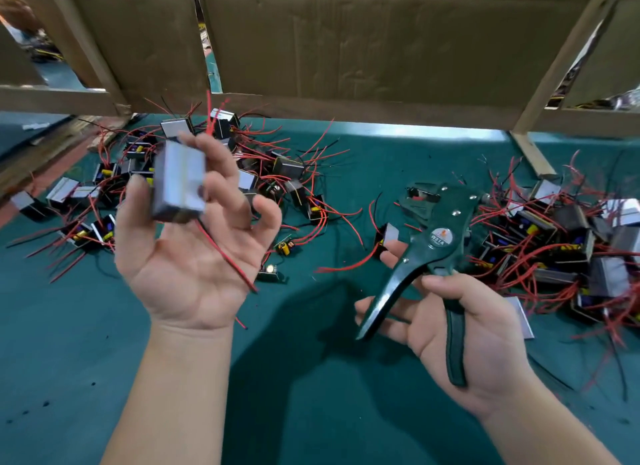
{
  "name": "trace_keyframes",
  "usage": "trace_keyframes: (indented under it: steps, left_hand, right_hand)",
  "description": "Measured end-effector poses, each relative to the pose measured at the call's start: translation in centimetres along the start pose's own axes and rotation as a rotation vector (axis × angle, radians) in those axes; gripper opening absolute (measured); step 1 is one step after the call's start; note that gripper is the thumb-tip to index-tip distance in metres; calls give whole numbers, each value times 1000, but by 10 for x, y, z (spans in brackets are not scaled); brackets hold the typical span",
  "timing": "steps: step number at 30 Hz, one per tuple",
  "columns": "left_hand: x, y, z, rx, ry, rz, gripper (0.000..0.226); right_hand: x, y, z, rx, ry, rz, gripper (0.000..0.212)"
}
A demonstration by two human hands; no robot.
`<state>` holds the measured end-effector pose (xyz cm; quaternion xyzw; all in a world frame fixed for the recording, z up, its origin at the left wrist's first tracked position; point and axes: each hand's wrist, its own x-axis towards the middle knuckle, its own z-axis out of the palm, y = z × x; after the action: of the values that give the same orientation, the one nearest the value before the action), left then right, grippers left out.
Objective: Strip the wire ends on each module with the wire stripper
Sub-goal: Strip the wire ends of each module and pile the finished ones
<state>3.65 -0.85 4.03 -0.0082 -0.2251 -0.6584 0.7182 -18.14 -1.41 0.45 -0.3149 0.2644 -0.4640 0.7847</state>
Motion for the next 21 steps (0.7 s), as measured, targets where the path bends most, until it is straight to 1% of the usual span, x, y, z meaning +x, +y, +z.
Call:
trace_keyframes:
  steps: [1,2,3,4,5,6,7,8,9,10,12,14,16,18,20,21]
  left_hand:
    - [0,1,0,-18,-6,-38,50]
    - [1,-1,-2,-1,8,-96,48]
    - [1,-7,-3,146,69,-115,37]
    - [3,-16,-5,369,179,-90,18]
    - [4,-25,-5,651,286,-29,6]
    - [4,-35,-7,1005,382,103,13]
    - [3,-46,-9,1368,408,256,19]
    - [0,-56,-10,1673,343,388,19]
    - [-3,-63,-13,1872,270,442,13]
    - [-6,-68,-14,1988,247,414,9]
    - [-8,-71,-20,2202,306,268,27]
    - [-8,-73,-24,2387,337,58,40]
    - [-5,-70,-28,2439,339,-91,39]
    - [-2,-66,-30,2445,331,-180,37]
    - [-2,-65,-32,2455,279,-228,34]
    - [-2,-66,-32,2471,251,-220,30]
  right_hand:
    - [1,1,0,-8,5,-5,65]
    - [2,1,0,-18,10,-15,66]
    - [2,1,1,-24,19,-28,65]
    - [3,0,1,-25,26,-46,62]
    - [3,-2,0,-26,34,-63,56]
    - [3,-3,-1,-23,41,-78,49]
    - [3,-5,-1,-15,47,-88,42]
    - [3,-6,-2,-4,54,-96,39]
    - [3,-7,-3,7,56,-101,40]
    - [2,-8,-3,15,56,-103,43]
    - [2,-10,-2,26,50,-102,50]
    - [2,-11,-3,32,54,-97,52]
    - [2,-12,-3,31,61,-96,54]
    - [2,-12,-3,37,70,-99,54]
    - [2,-11,-3,35,77,-106,45]
    - [1,-11,-3,32,83,-108,39]
